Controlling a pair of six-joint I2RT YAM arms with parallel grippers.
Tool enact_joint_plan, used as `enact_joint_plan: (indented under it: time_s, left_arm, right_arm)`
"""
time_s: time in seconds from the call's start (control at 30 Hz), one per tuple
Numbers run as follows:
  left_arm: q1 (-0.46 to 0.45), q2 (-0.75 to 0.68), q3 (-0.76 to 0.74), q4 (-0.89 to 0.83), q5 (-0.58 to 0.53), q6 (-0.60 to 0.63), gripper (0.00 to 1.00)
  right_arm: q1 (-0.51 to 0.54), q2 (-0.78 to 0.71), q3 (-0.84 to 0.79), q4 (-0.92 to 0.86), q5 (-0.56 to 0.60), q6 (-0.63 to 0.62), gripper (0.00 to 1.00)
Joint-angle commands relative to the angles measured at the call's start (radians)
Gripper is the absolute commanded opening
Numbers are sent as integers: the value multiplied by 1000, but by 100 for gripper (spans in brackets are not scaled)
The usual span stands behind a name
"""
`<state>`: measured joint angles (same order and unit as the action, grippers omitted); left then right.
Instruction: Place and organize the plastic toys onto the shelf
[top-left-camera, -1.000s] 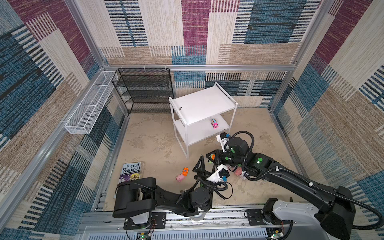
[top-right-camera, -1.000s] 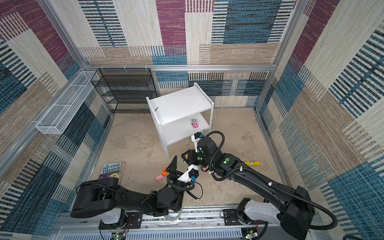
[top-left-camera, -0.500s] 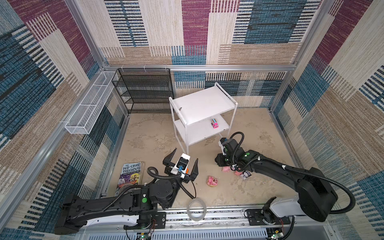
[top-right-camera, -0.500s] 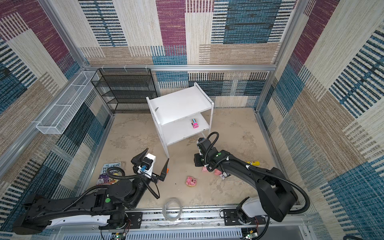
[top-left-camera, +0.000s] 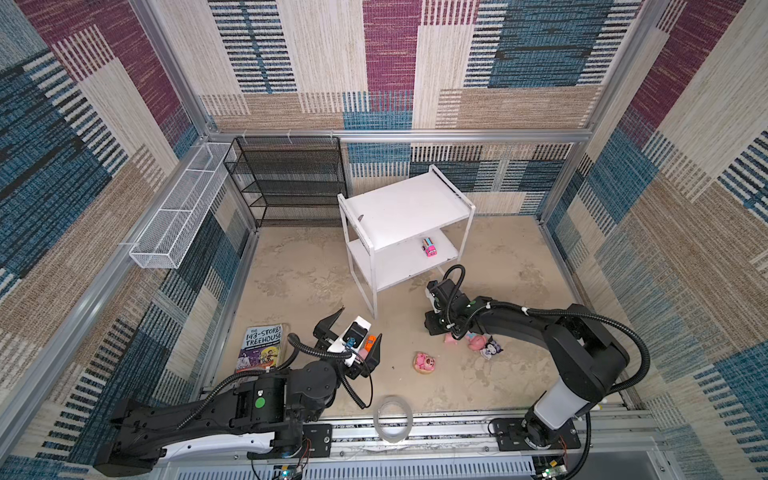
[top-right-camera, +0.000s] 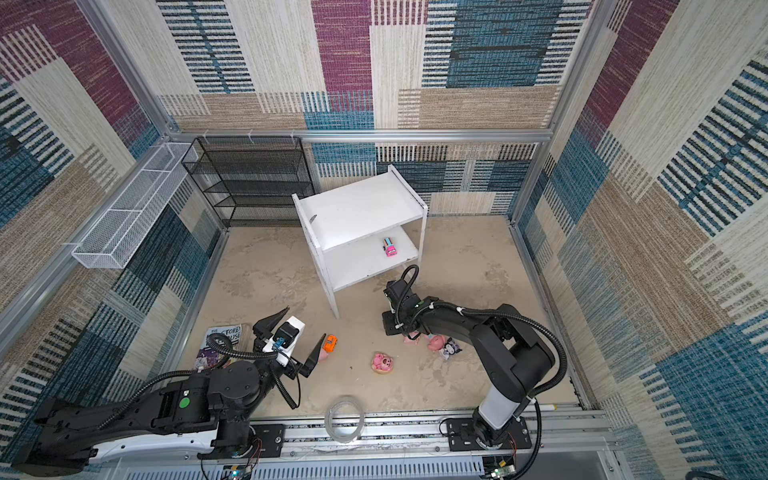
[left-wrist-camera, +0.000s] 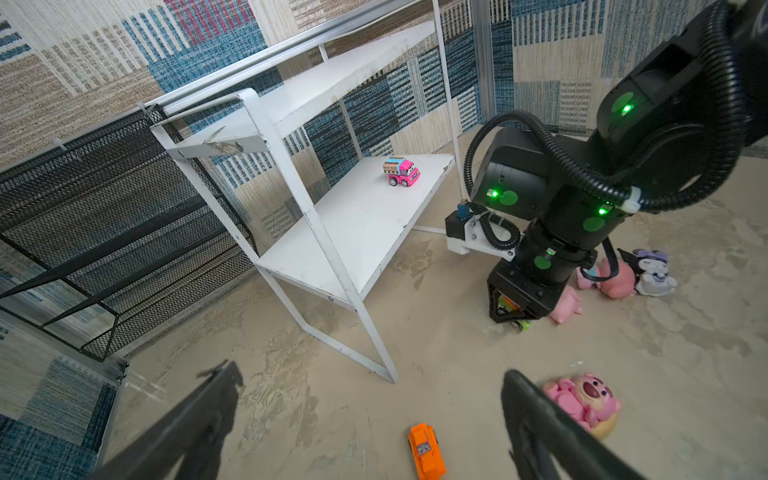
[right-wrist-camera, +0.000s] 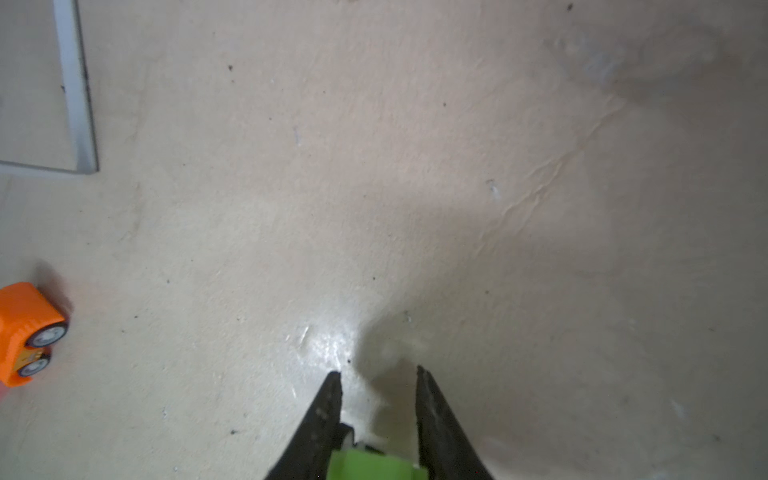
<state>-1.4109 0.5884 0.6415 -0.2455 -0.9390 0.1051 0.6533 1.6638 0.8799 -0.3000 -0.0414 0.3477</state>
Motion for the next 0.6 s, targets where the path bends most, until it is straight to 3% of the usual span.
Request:
enact_joint_plan:
  time_s: [0.0,0.27,0.57]
  left_arm:
    - [1,-10,-8,-1,-11,-24,99]
    - [1,2,-11,10,-4,-18,99]
    - [1,5,-11,19,5,-12,99]
  right_arm:
    - [2,4,0,32,21,-7,38]
    - [27,-35,-43,35,53,1,55]
    - [45,-64,-73,9,186,19,67]
